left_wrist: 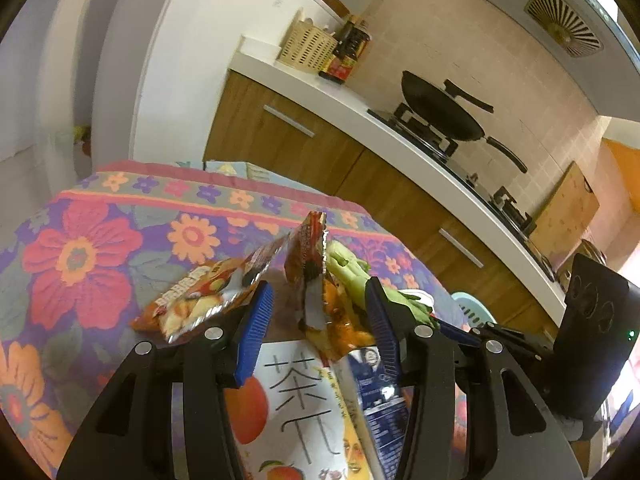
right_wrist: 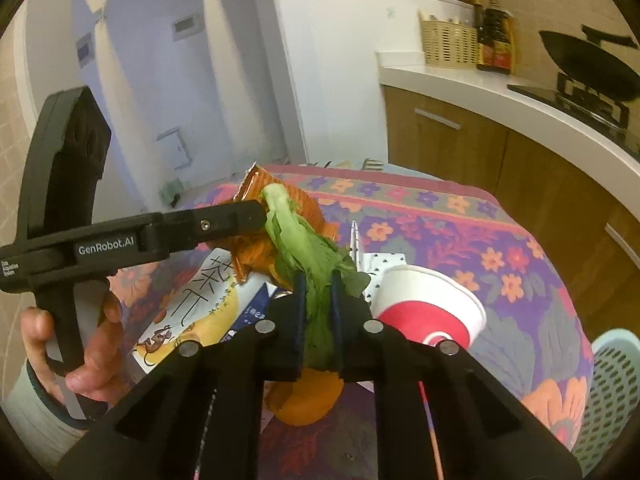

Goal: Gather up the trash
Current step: 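Grasp the green leafy vegetable with the right tool while the left grasps the snack wrapper, then lift both held items and carry them over the blue basket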

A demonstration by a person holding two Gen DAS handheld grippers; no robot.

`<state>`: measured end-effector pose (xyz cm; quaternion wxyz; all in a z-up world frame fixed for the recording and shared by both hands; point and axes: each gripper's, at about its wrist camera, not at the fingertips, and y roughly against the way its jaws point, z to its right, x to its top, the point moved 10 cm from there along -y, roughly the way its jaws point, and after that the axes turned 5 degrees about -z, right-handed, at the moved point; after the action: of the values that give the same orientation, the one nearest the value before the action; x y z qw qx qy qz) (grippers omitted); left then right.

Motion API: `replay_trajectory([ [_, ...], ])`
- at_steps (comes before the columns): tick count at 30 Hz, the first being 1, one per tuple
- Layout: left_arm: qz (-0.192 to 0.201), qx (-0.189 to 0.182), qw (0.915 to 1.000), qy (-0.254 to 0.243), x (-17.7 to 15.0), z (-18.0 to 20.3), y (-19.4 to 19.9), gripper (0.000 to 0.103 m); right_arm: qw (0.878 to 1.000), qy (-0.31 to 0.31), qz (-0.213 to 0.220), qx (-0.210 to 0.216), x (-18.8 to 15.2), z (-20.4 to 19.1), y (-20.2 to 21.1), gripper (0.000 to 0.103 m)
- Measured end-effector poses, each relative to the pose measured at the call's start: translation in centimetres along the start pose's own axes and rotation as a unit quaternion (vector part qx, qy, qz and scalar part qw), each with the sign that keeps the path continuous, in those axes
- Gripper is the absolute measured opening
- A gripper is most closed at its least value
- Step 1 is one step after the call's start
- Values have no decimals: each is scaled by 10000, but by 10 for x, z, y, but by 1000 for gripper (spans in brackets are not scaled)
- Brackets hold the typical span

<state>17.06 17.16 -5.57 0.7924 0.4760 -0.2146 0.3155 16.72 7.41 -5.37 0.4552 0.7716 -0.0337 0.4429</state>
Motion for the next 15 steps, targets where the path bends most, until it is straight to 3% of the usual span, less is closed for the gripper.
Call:
replay_trajectory([
  [5, -115, 67, 9999, -15, -1, 1, -6, 43, 9990, -377, 180, 177, 5, 13, 10, 7],
  [8, -241, 167, 9996, -36, -1, -1, -11, 27, 9974, -519, 345, 366, 11, 17, 18, 7],
  [12, -289, 283, 9992, -77, 0, 0, -13, 26, 9965, -494, 502, 441, 14, 17, 29, 7],
  [13, -266, 270, 9992, -94, 1, 2, -13, 16, 9964, -485, 540, 436, 14, 17, 31, 7],
  [15, -201, 180, 9996, -116, 3, 6, -10, 13, 9958, -483, 627, 454, 15, 17, 37, 7],
])
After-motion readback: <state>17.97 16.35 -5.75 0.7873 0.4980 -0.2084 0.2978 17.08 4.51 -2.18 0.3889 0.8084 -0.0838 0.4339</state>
